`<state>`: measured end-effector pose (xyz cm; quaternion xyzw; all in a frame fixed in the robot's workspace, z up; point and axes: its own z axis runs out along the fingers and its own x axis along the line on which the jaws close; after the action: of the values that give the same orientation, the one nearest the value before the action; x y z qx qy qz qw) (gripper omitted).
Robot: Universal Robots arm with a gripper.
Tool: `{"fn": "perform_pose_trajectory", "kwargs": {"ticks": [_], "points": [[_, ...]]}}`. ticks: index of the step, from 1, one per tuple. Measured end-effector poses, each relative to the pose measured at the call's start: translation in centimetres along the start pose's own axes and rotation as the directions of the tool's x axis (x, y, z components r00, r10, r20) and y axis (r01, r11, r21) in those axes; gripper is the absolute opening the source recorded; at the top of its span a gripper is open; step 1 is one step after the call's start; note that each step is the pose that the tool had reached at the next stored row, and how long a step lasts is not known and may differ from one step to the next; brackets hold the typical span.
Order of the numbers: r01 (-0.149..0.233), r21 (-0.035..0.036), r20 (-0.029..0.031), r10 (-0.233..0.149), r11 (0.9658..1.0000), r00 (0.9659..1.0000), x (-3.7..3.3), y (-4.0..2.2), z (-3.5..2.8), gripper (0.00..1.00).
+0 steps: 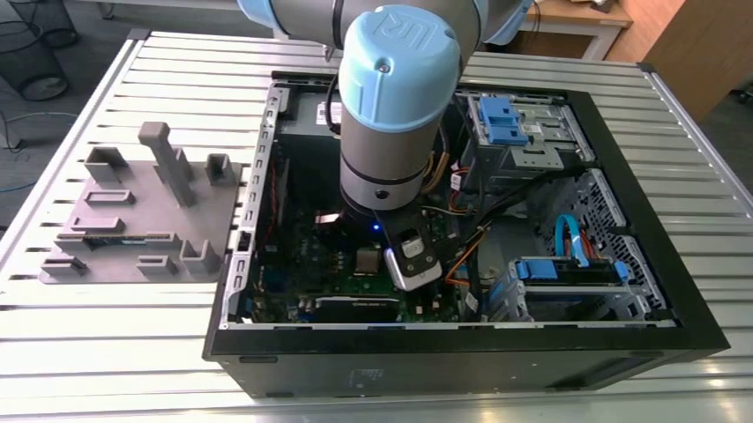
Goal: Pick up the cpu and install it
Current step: 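Place the cpu into insertion slot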
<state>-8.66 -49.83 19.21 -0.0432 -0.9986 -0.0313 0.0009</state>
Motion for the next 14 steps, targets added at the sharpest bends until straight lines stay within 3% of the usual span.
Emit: {"fn": "perform_pose_trajectory", "kwargs": {"ticks": [14], "points": [[0.000, -0.0004, 0.0001, 0.000, 1.0000, 1.0000, 0.00, 0.01, 0.00, 0.38]]}}
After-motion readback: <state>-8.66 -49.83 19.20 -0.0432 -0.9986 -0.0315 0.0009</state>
